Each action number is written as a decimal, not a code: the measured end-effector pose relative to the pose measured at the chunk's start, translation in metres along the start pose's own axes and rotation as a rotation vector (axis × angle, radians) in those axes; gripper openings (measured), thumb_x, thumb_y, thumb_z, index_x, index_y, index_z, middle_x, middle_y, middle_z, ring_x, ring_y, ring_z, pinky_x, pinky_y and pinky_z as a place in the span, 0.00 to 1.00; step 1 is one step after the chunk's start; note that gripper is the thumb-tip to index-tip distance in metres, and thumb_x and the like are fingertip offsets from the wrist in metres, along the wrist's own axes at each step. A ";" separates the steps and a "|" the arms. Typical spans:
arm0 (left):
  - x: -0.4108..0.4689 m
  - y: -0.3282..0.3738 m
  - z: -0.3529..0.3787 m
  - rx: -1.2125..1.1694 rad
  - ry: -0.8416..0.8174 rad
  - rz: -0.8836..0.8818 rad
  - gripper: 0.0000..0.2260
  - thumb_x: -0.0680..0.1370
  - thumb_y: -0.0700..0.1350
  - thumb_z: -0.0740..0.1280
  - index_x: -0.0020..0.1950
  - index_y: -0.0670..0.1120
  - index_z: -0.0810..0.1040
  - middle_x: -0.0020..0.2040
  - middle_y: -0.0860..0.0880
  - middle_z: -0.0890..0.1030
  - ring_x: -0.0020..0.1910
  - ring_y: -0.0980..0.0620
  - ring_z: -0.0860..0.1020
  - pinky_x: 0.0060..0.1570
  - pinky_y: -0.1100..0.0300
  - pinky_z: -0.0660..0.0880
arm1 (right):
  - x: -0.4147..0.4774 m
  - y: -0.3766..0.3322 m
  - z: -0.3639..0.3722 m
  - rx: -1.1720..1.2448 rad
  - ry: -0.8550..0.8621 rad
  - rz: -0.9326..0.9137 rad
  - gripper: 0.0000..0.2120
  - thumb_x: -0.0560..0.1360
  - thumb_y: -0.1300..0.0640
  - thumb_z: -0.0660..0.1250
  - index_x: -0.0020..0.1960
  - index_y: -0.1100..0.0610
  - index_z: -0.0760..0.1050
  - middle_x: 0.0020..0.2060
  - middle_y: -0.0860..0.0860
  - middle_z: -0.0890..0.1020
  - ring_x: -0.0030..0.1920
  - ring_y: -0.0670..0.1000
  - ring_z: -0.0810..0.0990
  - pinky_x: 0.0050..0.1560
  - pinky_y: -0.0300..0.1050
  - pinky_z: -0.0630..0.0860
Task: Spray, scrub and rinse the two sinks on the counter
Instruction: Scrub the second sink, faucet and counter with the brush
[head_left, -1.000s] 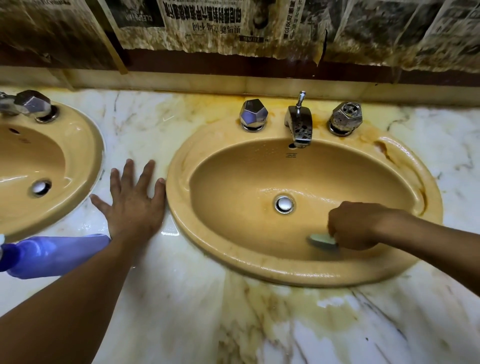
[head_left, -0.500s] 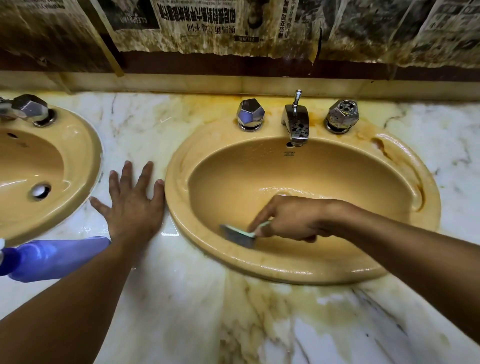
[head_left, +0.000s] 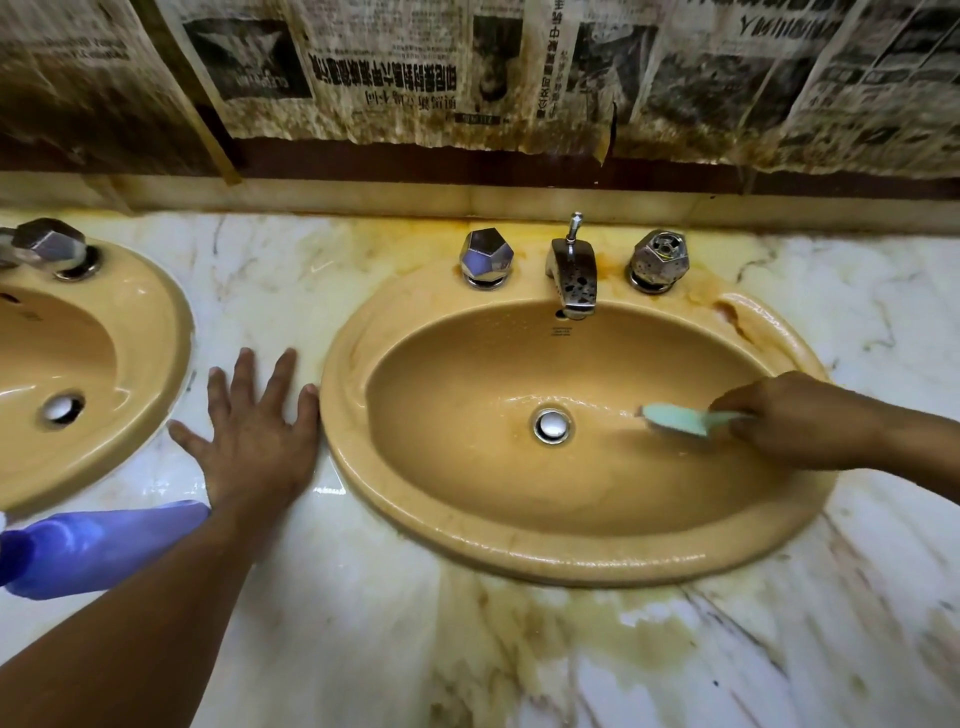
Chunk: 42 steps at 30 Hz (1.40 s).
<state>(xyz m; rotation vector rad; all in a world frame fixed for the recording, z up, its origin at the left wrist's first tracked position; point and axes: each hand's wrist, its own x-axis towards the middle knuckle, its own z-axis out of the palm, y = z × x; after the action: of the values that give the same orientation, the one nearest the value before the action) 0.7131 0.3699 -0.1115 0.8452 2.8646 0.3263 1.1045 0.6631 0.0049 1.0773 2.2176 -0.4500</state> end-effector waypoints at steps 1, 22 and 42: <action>0.000 0.000 0.000 0.003 -0.005 0.000 0.25 0.84 0.65 0.49 0.82 0.66 0.51 0.85 0.55 0.49 0.84 0.49 0.44 0.73 0.25 0.42 | -0.002 0.004 -0.003 0.068 0.077 0.016 0.12 0.83 0.55 0.62 0.60 0.42 0.78 0.60 0.51 0.83 0.55 0.52 0.76 0.54 0.46 0.71; -0.001 0.000 -0.002 -0.001 -0.011 0.002 0.25 0.84 0.66 0.48 0.82 0.66 0.51 0.84 0.56 0.49 0.83 0.50 0.44 0.74 0.26 0.41 | 0.035 -0.029 -0.084 0.387 0.633 0.064 0.16 0.83 0.53 0.65 0.69 0.53 0.80 0.56 0.59 0.83 0.48 0.59 0.80 0.49 0.51 0.77; -0.003 0.002 -0.002 0.001 -0.006 -0.015 0.25 0.84 0.64 0.49 0.82 0.67 0.52 0.85 0.56 0.50 0.83 0.51 0.45 0.74 0.26 0.42 | 0.073 -0.082 -0.034 0.801 0.552 0.183 0.11 0.81 0.61 0.62 0.59 0.58 0.81 0.46 0.57 0.81 0.36 0.53 0.75 0.33 0.42 0.67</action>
<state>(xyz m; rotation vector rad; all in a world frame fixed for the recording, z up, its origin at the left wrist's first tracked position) 0.7163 0.3698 -0.1089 0.8235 2.8639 0.3203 0.9917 0.6740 -0.0158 1.9953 2.4041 -1.1254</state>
